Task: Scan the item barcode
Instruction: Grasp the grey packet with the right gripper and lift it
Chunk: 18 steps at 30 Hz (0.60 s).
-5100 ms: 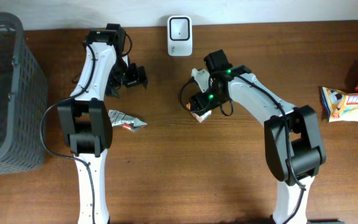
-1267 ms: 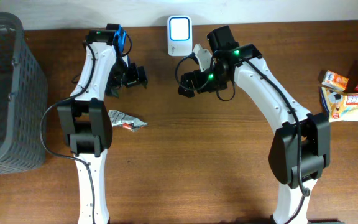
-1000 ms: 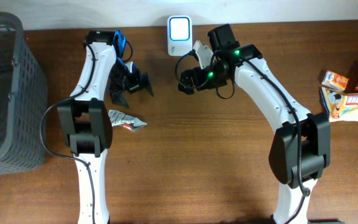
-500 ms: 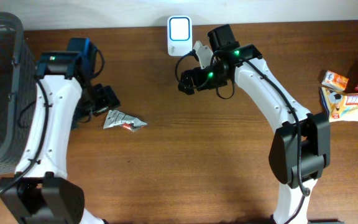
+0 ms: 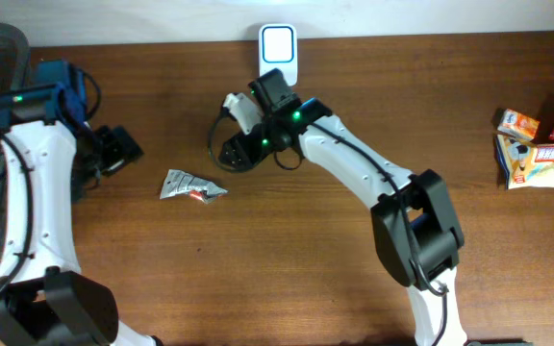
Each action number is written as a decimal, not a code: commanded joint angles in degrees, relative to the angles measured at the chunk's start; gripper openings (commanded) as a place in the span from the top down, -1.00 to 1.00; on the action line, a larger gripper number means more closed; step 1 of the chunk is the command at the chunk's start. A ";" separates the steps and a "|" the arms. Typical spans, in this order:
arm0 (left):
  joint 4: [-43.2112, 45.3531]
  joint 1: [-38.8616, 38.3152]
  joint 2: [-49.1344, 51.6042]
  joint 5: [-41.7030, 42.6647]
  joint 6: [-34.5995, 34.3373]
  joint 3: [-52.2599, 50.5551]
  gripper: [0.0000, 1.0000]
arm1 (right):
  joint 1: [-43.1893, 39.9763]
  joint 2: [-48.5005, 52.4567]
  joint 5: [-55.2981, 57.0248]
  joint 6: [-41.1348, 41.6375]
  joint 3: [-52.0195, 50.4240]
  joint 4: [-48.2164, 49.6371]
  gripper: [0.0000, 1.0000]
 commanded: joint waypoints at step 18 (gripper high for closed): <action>2.64 -2.03 -0.63 0.20 -4.02 -2.36 -0.98 | 10.67 11.54 8.68 -10.82 -0.04 8.85 0.32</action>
